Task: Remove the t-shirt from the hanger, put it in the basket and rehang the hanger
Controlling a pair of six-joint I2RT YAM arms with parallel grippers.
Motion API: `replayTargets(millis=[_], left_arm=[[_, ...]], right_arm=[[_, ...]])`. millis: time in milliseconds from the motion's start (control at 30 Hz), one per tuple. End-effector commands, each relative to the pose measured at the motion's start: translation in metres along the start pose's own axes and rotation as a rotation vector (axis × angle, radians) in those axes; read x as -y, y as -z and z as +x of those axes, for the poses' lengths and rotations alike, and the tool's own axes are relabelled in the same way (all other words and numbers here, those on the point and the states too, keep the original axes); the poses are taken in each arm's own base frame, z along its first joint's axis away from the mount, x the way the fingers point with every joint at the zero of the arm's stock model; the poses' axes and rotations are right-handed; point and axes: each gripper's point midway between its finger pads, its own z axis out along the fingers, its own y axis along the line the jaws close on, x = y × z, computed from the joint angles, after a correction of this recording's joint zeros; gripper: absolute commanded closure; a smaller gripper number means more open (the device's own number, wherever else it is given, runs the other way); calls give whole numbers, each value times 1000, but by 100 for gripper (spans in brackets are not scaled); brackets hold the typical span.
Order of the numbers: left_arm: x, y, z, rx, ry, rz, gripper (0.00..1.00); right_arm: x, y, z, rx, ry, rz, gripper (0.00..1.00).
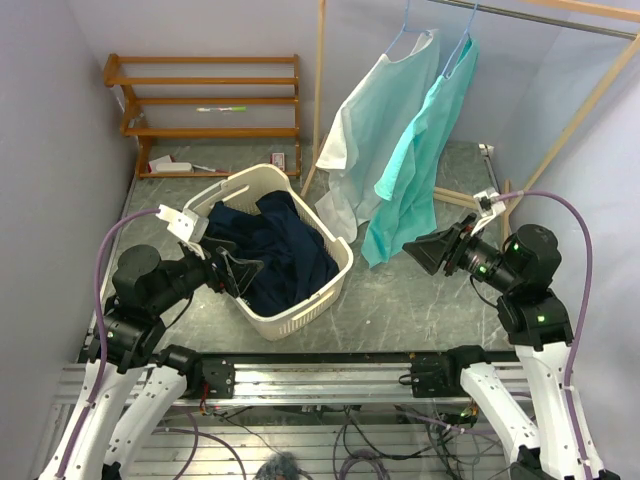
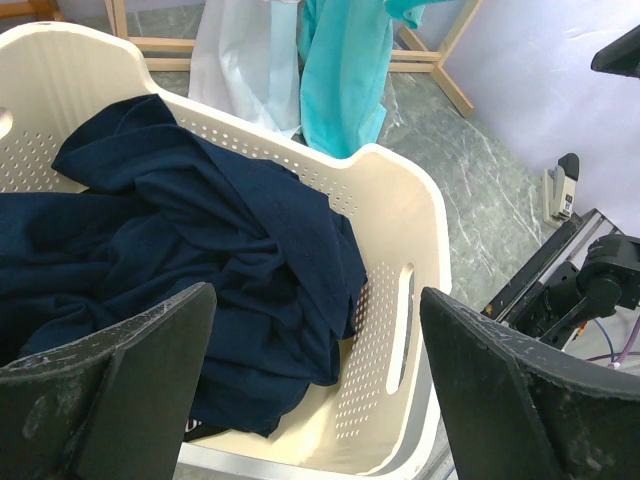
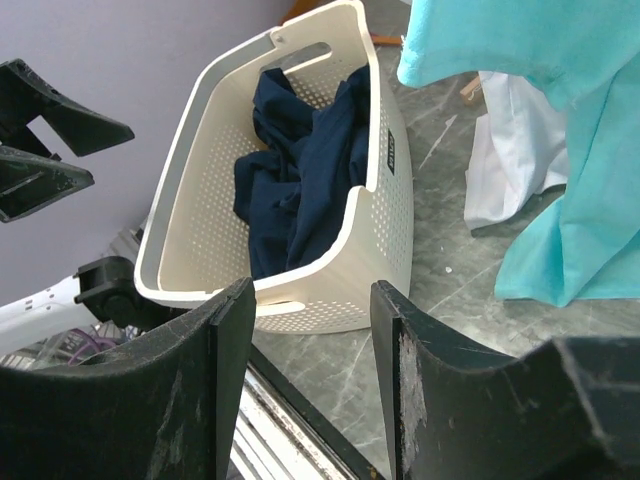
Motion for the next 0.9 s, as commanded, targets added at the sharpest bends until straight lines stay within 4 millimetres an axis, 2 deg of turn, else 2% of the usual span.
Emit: replayTargets(millis=[0, 300, 433, 500, 633, 767, 867], left_arm=[[4, 0, -10, 32, -8, 11, 6], [4, 0, -10, 32, -7, 12, 6], [4, 0, -10, 33, -8, 11, 6], [4, 0, -9, 30, -7, 10, 6], [4, 0, -10, 33, -7, 8, 6], [3, 0, -10, 33, -6, 4, 6], [3, 0, -9, 30, -6, 5, 6]], right_arm=[[1, -2, -2, 8, -1, -7, 50], [3, -3, -2, 1, -3, 2, 49], [7, -4, -10, 18, -10, 37, 49], [10, -3, -26, 49, -6, 82, 48], [12, -2, -77, 144, 28, 169, 49], [50, -1, -146, 245, 0, 452, 48], [79, -9, -190, 283, -14, 609, 48]])
